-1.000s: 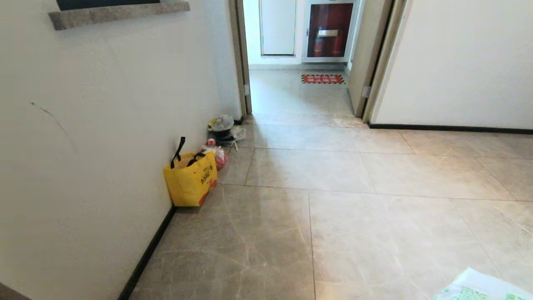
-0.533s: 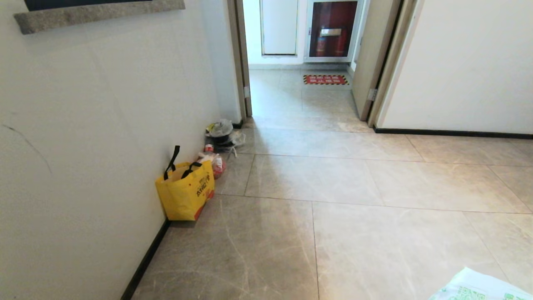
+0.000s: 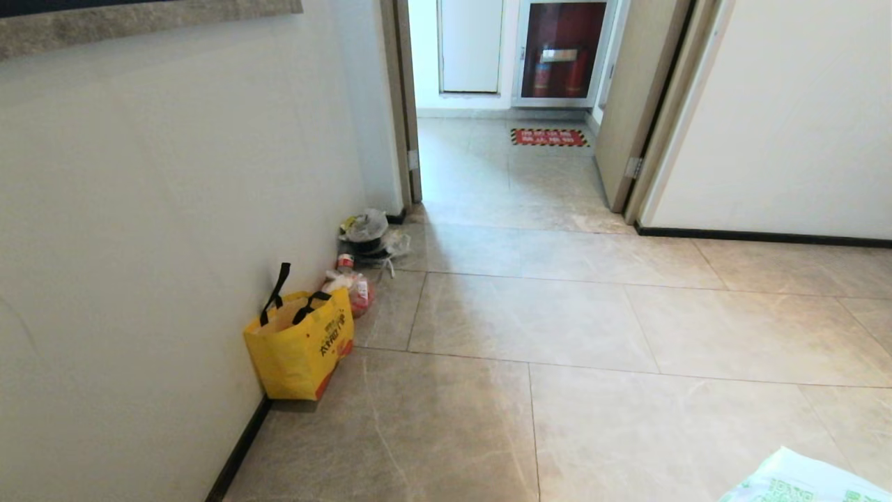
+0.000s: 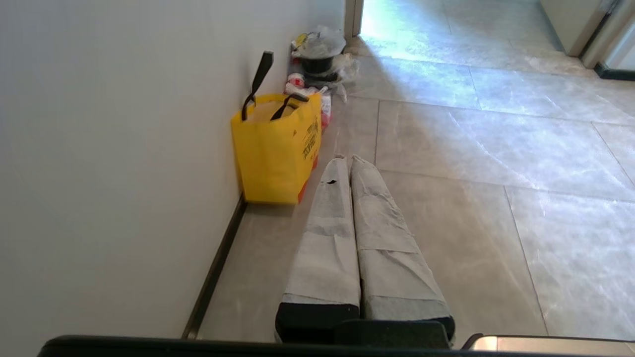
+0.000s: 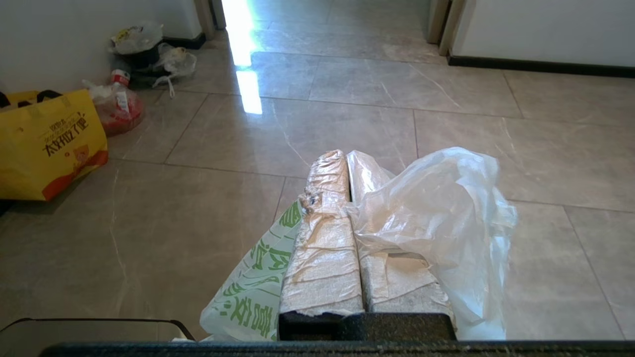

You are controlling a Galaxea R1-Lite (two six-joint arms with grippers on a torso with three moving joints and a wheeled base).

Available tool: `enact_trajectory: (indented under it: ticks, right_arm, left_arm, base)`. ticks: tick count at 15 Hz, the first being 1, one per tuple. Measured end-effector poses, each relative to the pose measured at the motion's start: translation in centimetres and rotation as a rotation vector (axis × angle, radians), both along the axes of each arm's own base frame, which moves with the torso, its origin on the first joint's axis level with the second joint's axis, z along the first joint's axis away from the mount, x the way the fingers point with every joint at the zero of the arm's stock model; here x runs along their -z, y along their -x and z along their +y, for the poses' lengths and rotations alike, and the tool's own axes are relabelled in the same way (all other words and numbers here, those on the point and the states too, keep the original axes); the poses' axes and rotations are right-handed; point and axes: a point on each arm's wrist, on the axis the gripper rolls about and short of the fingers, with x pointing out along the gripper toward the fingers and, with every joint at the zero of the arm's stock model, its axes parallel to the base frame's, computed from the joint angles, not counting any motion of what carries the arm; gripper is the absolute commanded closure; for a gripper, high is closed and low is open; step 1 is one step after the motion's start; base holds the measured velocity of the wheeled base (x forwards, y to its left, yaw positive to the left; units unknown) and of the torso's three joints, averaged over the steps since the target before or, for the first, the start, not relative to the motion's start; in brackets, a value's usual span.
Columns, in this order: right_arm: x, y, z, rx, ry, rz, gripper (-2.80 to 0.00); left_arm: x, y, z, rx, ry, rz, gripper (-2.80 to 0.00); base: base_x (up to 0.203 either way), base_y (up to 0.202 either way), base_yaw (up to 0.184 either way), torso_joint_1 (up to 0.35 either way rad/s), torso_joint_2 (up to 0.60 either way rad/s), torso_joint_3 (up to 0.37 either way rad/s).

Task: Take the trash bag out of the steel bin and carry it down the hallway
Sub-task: Put the trash bag at the door

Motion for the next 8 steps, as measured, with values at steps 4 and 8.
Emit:
enact_trajectory:
  ticks: [4,8]
  right_arm:
    - [-0.02,0.00,0.00,-0.001,-0.001,-0.001,0.00]
    - [-0.02,0.01,0.00,0.000,-0.002,-0.001,0.00]
  left_arm:
    - [-0.01,0.00,0.00,-0.001,0.000,-0.001,0.00]
    - [-0.01,0.00,0.00,-0.001,0.000,-0.001,0.00]
  base:
    - [0.188,0.000,0.004,0.004,0.00,0.003]
    - [0.191,0.000,0.002,0.001,0.00,0.002]
